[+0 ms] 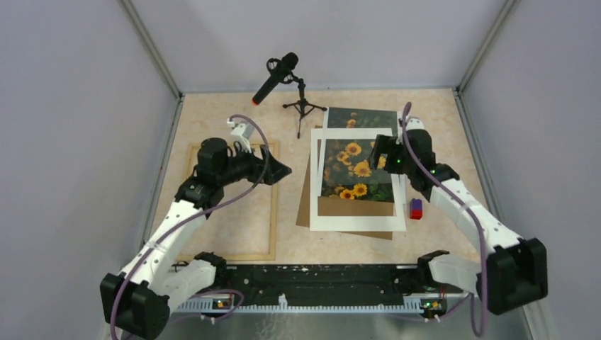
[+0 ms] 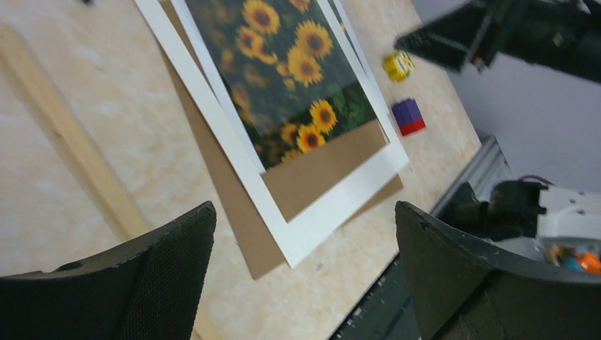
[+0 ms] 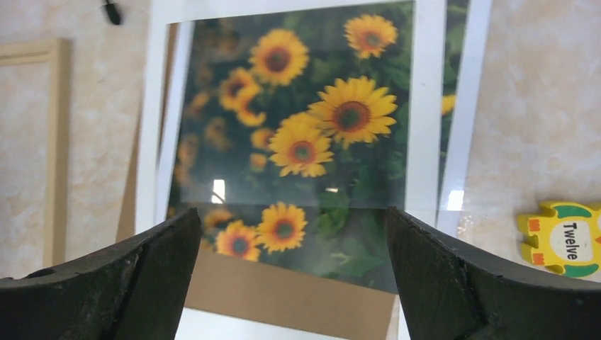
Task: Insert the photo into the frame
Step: Pick up the photo frame item at the center of the board.
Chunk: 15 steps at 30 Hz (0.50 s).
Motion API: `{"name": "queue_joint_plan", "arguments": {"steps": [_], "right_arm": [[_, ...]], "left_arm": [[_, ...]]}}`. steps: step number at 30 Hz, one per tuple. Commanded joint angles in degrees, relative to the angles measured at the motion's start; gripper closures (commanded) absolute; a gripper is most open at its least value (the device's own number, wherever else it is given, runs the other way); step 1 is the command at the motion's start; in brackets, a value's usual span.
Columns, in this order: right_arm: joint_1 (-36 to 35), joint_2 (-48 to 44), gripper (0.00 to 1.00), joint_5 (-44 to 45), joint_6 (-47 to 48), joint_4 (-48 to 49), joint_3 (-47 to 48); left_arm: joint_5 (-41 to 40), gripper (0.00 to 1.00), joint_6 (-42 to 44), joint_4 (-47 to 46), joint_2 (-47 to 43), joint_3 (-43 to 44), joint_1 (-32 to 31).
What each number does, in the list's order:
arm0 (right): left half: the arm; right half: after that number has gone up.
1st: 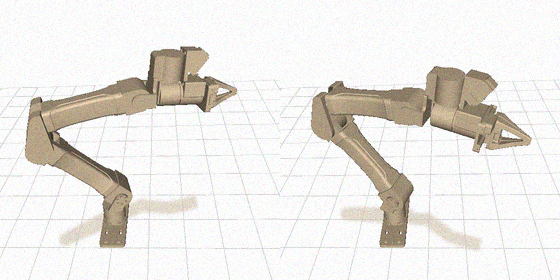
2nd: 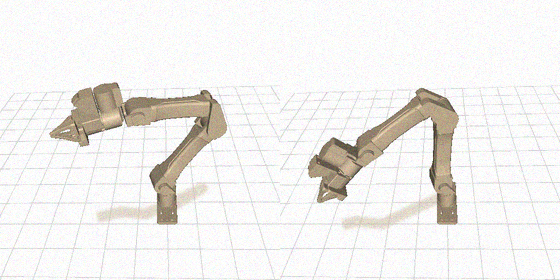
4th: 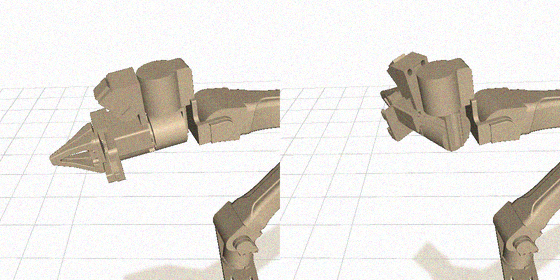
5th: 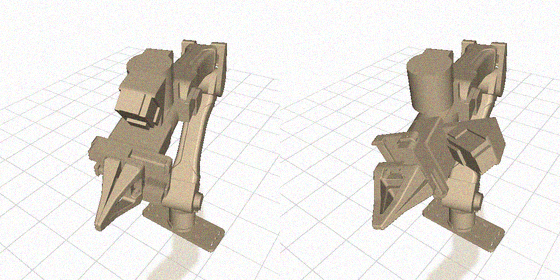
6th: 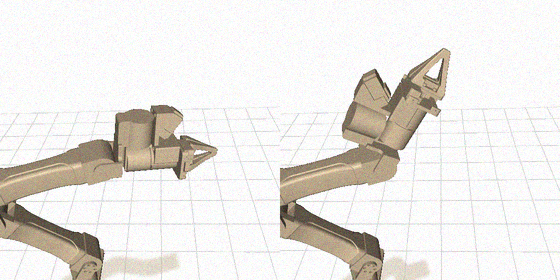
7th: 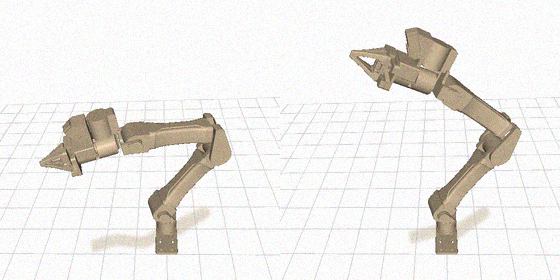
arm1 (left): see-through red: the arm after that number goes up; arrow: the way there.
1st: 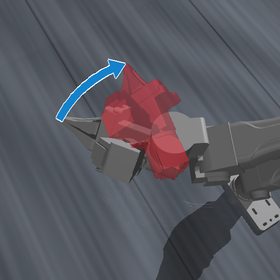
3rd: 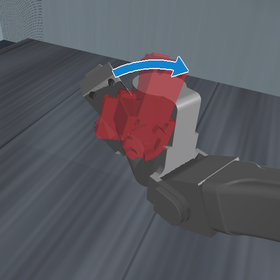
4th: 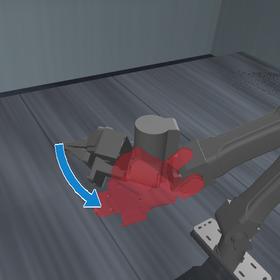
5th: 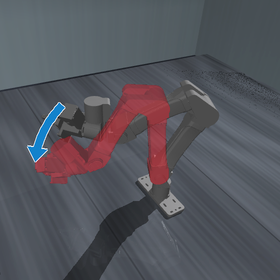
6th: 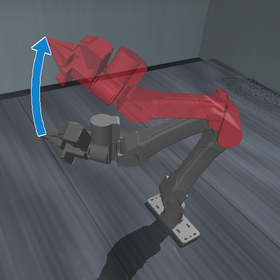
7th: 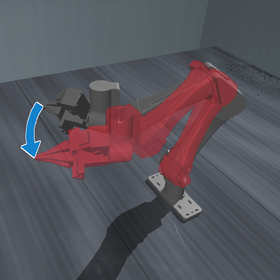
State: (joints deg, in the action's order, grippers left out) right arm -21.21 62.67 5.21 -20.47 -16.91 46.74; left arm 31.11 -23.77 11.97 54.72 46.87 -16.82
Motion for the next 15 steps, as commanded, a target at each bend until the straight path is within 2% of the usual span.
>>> {"name": "queue_joint_plan", "arguments": {"steps": [1, 7, 15], "right_arm": [[12.5, 8.6, 0.01, -13.1, -4.3, 3.6, 5.0], [25.6, 19.6, 0.01, -19.5, -6.7, 3.6, 9.2], [38.1, 29.4, 0.02, -30.7, -3.7, 7.3, 9.8]], "left_arm": [[0.0, 0.01, -6.3, -5.2, 3.8, -2.2, -7.0], [0.4, 0.01, -13.8, -13.4, 15.8, 0.5, -13.3], [0.9, 0.01, -15.1, -15.1, 38.6, 15.2, -18.5]]}}
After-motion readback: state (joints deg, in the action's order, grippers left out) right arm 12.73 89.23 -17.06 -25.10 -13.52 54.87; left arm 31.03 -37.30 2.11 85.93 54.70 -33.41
